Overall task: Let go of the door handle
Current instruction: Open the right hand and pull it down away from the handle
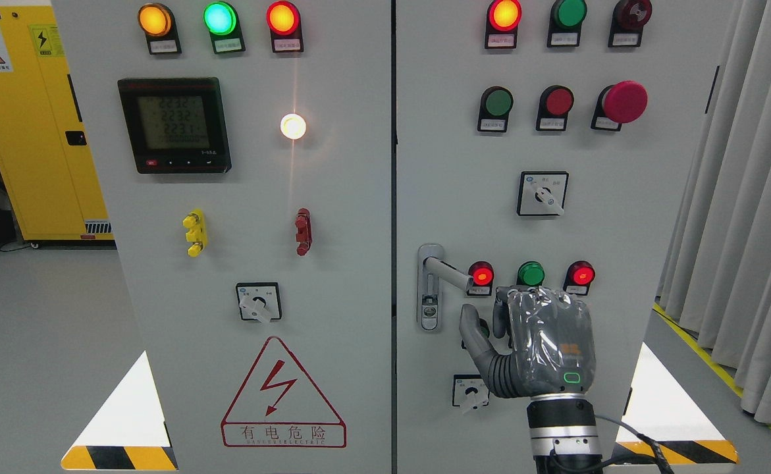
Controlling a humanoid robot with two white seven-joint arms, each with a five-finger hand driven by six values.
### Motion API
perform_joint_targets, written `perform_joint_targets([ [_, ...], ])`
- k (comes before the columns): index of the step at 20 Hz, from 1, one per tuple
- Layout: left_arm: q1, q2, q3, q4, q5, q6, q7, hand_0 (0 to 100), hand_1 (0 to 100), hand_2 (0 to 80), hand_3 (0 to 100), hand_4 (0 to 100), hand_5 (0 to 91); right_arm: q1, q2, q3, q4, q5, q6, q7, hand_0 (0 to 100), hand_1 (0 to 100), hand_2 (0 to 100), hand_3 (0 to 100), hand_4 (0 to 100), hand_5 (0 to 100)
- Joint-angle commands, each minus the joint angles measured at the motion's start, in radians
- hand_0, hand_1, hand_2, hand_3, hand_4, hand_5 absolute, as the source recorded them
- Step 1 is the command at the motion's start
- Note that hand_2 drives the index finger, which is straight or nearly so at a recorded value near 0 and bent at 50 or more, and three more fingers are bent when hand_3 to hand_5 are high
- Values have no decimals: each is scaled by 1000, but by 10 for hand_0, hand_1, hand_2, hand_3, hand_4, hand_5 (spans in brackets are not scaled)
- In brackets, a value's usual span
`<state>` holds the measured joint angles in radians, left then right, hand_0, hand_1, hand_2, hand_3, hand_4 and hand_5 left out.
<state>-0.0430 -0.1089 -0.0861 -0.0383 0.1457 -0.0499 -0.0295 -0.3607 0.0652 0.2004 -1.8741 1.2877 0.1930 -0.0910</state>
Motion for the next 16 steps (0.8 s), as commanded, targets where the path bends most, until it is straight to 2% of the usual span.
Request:
perform_joint_targets([
  [1, 0, 0, 0, 0, 0, -1, 0, 120, 556, 0, 0, 0, 0, 92, -79, -77, -72, -76, -67, -22, 641, 443, 718, 978, 905, 876],
  [2, 0, 0, 0, 0, 0, -1, 0, 120, 556, 0, 0, 0, 0, 107, -82, -113, -73, -93, -108, -38, 656, 417, 569, 781, 777, 684],
  [4, 0, 0, 0, 0, 0, -1, 0, 120, 556, 0, 0, 0, 0, 140, -82, -177, -71, -131, -194, -67, 663, 395, 453, 657, 671, 534],
  [5, 0, 0, 0, 0, 0, -1, 0, 120, 556, 0, 0, 0, 0, 154, -82, -203, -71, -148, -233, -69, 673, 380, 337, 506, 536, 402],
  [6, 0, 0, 0, 0, 0, -1, 0, 120, 556, 0, 0, 0, 0, 164, -82, -229, -69, -169, -269, -69, 676, 376, 306, 464, 491, 372],
  [7, 0, 0, 0, 0, 0, -1, 0, 120, 556, 0, 0, 0, 0, 170, -82, -251, -68, -191, -303, -70, 694, 343, 208, 324, 348, 250],
  [8, 0, 0, 0, 0, 0, -1, 0, 120, 556, 0, 0, 0, 0, 174, -82, -271, -68, -214, -332, -72, 699, 331, 161, 267, 297, 205],
  [9, 0, 0, 0, 0, 0, -1, 0, 120, 556, 0, 0, 0, 0, 174, -82, -280, -68, -231, -349, -70, 699, 331, 161, 267, 297, 205],
  [11, 0, 0, -1, 0, 0, -1, 0, 120, 556, 0, 0, 0, 0, 167, -82, -288, -68, -254, -368, -69, 722, 279, 0, 63, 71, 22],
  [12, 0, 0, -1, 0, 0, -1, 0, 120, 556, 0, 0, 0, 0, 166, -82, -286, -68, -263, -375, -69, 740, 239, 0, 12, 12, 0],
  [16, 0, 0, 0, 0, 0, -1, 0, 120, 556, 0, 0, 0, 0, 164, -79, -286, -71, -289, -414, -81, 722, 203, 0, 0, 0, 0],
])
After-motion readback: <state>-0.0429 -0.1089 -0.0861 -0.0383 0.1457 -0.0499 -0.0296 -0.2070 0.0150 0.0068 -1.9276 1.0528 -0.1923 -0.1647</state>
